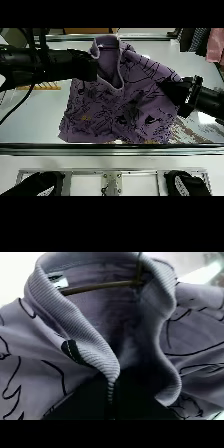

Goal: Fold the clothes and pants, and hang the long-sleeved shirts on hangers.

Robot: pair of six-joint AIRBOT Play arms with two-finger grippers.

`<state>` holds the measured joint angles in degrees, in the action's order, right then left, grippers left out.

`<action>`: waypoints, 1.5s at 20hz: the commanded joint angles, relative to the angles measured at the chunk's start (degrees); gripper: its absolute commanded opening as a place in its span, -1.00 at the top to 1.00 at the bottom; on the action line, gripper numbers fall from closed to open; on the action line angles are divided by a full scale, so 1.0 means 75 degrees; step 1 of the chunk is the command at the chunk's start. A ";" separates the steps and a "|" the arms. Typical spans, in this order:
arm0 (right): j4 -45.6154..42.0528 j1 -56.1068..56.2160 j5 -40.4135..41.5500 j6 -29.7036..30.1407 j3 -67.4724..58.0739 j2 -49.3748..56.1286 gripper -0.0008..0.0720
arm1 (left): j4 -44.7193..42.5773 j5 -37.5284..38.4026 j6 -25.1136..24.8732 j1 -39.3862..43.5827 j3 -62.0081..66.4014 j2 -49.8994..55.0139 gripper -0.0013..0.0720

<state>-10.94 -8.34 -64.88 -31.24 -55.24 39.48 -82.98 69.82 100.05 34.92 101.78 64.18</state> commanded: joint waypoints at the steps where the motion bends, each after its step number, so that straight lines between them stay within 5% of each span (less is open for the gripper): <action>1: -0.0085 0.0026 0.0061 0.0000 -0.0073 0.0009 0.94 | -0.0376 0.0277 0.0064 -0.0099 0.0259 0.0242 0.75; 2: -0.0082 0.0029 0.0055 0.0000 -0.0073 0.0009 0.94 | -0.0376 0.0271 0.0070 -0.0169 0.0262 0.0239 -0.10; 3: -0.0082 0.0029 0.0058 0.0000 -0.0073 0.0009 0.94 | -0.0376 0.0216 0.0085 -0.0239 0.0271 0.0221 -0.74; 7: -0.0163 0.0026 0.0545 0.0326 -0.0073 0.0000 0.94 | -0.0376 -0.0105 0.0347 -0.0731 0.0268 -0.0178 -0.71; 12: -0.1070 -0.0490 0.2028 -0.0347 -0.0425 -0.0067 0.95 | -0.0396 0.0236 0.0353 -0.1003 0.0265 -0.0525 -0.70; 13: -0.1425 -0.0790 0.2095 -0.0565 -0.0603 -0.0064 0.95 | -0.0396 0.0283 0.0353 -0.1003 0.0265 -0.0533 -0.70; 14: -0.1938 -0.1174 0.2168 -0.0901 -0.0816 -0.0064 0.95 | -0.0385 0.0283 0.0350 -0.1000 0.0265 -0.0530 -0.19; 15: -0.2445 -0.1562 0.2171 -0.1189 -0.1046 -0.0067 0.94 | -0.0379 0.0268 0.0341 -0.0994 0.0265 -0.0525 0.52; 16: -0.2973 -0.2014 0.2209 -0.1478 -0.1320 -0.0067 0.95 | -0.0385 0.0256 0.0289 -0.0970 0.0265 -0.0516 0.91; 23: -0.5010 -0.4503 0.3657 -0.3048 -0.2530 -0.0067 0.95 | -0.0391 0.0026 0.0221 -0.0970 0.0265 -0.0516 0.91; 28: -0.9515 -0.5625 0.4092 -0.6082 -0.3343 0.0052 0.95 | -0.0388 -0.0128 -0.0090 -0.0968 0.0265 -0.0516 0.91; 30: -1.0471 -0.6027 0.4077 -0.6933 -0.3832 0.0289 0.95 | -0.0391 -0.0303 -0.0236 -0.0970 0.0265 -0.0516 0.91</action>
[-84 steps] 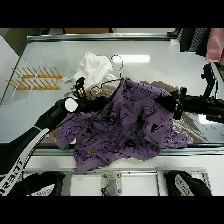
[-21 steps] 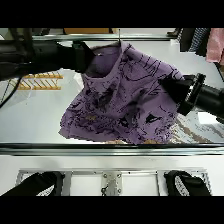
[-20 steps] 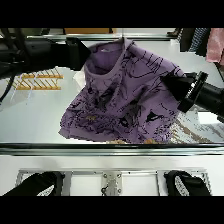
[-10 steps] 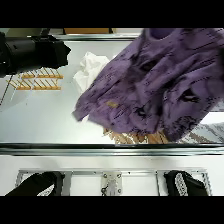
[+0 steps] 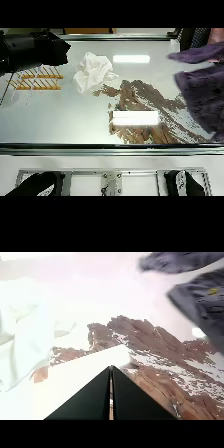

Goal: Fold the clothes and pants, and hang the long-sleeved shirts on hangers.

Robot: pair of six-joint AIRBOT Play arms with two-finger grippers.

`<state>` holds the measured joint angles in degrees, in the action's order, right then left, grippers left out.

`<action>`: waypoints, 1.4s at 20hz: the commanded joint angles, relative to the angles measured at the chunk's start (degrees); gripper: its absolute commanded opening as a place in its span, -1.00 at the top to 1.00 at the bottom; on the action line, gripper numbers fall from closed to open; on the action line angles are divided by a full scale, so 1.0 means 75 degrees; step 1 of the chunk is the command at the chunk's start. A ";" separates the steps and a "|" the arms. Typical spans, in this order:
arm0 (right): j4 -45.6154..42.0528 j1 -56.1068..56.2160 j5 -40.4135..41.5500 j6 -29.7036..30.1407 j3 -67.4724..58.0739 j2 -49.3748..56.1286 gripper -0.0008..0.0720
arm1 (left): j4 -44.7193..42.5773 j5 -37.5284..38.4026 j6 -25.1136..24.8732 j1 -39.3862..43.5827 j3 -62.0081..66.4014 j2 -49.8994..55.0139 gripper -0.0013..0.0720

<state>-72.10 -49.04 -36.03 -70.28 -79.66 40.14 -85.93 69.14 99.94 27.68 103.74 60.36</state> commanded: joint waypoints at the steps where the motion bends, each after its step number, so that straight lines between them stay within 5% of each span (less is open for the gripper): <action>1: -0.2366 -0.0836 0.0224 -0.1970 -0.0842 0.0347 0.95 | -0.0003 -0.0280 -0.0227 -0.0006 0.0003 -0.0006 0.91; 4: -0.2363 -0.1466 0.0140 -0.2576 -0.1827 0.0860 0.95 | -0.0003 -0.0399 -0.0294 -0.0006 0.0000 0.0064 0.91; 10: -0.2369 -0.2028 -0.0519 -0.2582 -0.3754 0.2014 0.95 | 0.0003 -0.0379 -0.0417 -0.0006 0.0003 0.0577 0.91; 25: -0.2361 -0.2830 -0.1492 -0.2815 -0.3879 0.2448 0.90 | 0.0012 -0.0393 -0.0417 -0.0006 0.0003 0.0819 0.91; 26: -0.2358 -0.2830 -0.1495 -0.2806 -0.3879 0.2425 0.83 | 0.0009 -0.0393 -0.0417 -0.0006 0.0003 0.0819 0.91; 28: -0.2285 -0.2830 -0.1367 -0.2809 -0.3879 0.2381 -0.52 | 0.0009 -0.0391 -0.0417 -0.0006 0.0003 0.0819 0.91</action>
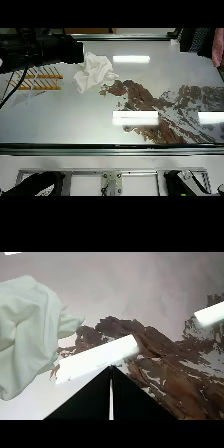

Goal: Fold the clothes and pants, and hang the long-sleeved shirts on hangers.

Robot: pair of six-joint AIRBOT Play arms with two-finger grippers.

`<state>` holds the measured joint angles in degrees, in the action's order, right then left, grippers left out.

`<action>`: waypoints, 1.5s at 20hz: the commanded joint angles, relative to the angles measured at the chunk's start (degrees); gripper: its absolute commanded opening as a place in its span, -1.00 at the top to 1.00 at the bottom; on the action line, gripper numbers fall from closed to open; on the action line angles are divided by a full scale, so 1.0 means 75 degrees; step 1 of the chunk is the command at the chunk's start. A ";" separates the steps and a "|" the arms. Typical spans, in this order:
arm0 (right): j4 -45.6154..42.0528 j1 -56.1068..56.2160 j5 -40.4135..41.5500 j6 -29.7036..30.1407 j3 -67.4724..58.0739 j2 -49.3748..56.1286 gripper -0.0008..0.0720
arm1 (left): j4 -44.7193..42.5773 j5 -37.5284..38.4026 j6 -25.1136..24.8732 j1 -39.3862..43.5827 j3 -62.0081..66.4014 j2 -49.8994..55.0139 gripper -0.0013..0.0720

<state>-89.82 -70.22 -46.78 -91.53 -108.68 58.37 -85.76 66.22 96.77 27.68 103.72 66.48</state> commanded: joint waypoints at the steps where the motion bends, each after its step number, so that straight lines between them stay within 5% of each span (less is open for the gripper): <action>1: 0.0248 -0.0006 0.0169 0.0020 -0.0009 -0.0090 -0.69 | -0.0020 0.0000 0.0006 -0.0006 0.0006 0.0003 0.91; 3: 0.0906 0.0000 0.0530 0.0026 -0.0009 -0.0236 -0.69 | -0.0020 0.0003 0.0006 -0.0006 0.0006 0.0003 0.91; 6: 0.3605 0.0003 0.1096 0.0487 -0.0009 -0.0329 -0.69 | -0.0026 0.0006 0.0006 -0.0006 0.0006 0.0003 0.91; 9: 0.7880 0.0376 0.0198 0.3742 -0.0006 -0.0111 -0.61 | -0.0032 0.0131 0.0006 -0.0015 0.0000 0.0006 0.91; 12: 1.0247 0.1448 -0.1591 0.5622 -0.0006 0.0399 -0.61 | -0.0029 0.0204 0.0006 -0.0020 -0.0332 -0.0122 0.91; 17: 0.8786 0.4083 -0.4427 0.5511 0.0119 0.1020 -0.60 | -0.0029 -0.0111 0.0015 -0.0023 -0.1903 -0.0734 0.91; 20: 0.7452 0.6228 -0.4497 0.5517 0.0720 0.1014 -0.60 | -0.0003 -0.0408 0.0015 -0.0160 -0.2769 -0.1093 0.91; 30: 0.7224 1.1223 -0.3547 0.5642 0.4328 0.1157 -0.60 | 0.0854 -0.0455 0.0006 -0.1049 -0.3643 -0.1419 0.91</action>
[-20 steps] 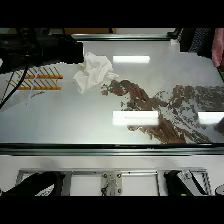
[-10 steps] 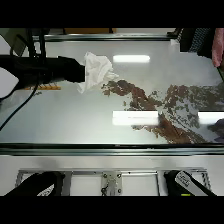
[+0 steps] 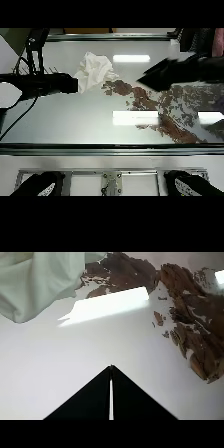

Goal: Fold the clothes and pants, and hang the long-sleeved shirts on hangers.

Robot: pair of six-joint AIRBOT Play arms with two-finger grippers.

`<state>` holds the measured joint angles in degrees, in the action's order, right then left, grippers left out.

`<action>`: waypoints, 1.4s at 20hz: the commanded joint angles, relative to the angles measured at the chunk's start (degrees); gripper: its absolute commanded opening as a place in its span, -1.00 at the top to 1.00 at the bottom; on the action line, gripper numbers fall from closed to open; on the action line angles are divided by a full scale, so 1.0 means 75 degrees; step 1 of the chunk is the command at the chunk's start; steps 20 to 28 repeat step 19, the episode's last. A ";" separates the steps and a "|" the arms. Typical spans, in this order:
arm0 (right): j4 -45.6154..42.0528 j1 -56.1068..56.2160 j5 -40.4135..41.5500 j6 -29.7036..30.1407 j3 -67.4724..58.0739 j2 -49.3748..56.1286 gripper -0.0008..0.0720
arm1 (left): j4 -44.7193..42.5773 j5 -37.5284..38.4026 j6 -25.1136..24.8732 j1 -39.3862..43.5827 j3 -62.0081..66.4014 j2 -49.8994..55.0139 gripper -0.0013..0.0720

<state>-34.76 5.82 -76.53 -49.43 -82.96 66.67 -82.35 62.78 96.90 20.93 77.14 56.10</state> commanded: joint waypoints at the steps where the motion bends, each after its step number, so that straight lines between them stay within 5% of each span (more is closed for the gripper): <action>1: -0.0149 0.1247 0.0560 0.0029 0.1058 0.0073 -0.60 | 0.0405 0.0003 -0.0012 -0.0149 -0.0099 -0.0035 0.91; 3: -0.0143 0.1419 0.0545 0.0023 0.1139 0.0146 -0.57 | 0.0405 0.0006 -0.0009 -0.0146 -0.0099 -0.0038 0.91; 4: -0.0140 0.1428 0.0545 0.0026 0.1139 0.0143 -0.09 | 0.0405 0.0006 -0.0009 -0.0146 -0.0099 -0.0038 0.91; 5: -0.0140 0.1425 0.0545 0.0023 0.1139 0.0143 0.62 | 0.0399 0.0006 -0.0009 -0.0146 -0.0099 -0.0038 0.91; 6: -0.0146 0.1422 0.0548 0.0023 0.1139 0.0146 0.91 | 0.0393 0.0000 -0.0009 -0.0146 -0.0099 -0.0038 0.91; 28: -0.0137 0.1422 0.0551 0.0020 0.1142 0.0146 0.92 | 0.0391 -0.0006 -0.0009 -0.0146 -0.0099 -0.0035 0.91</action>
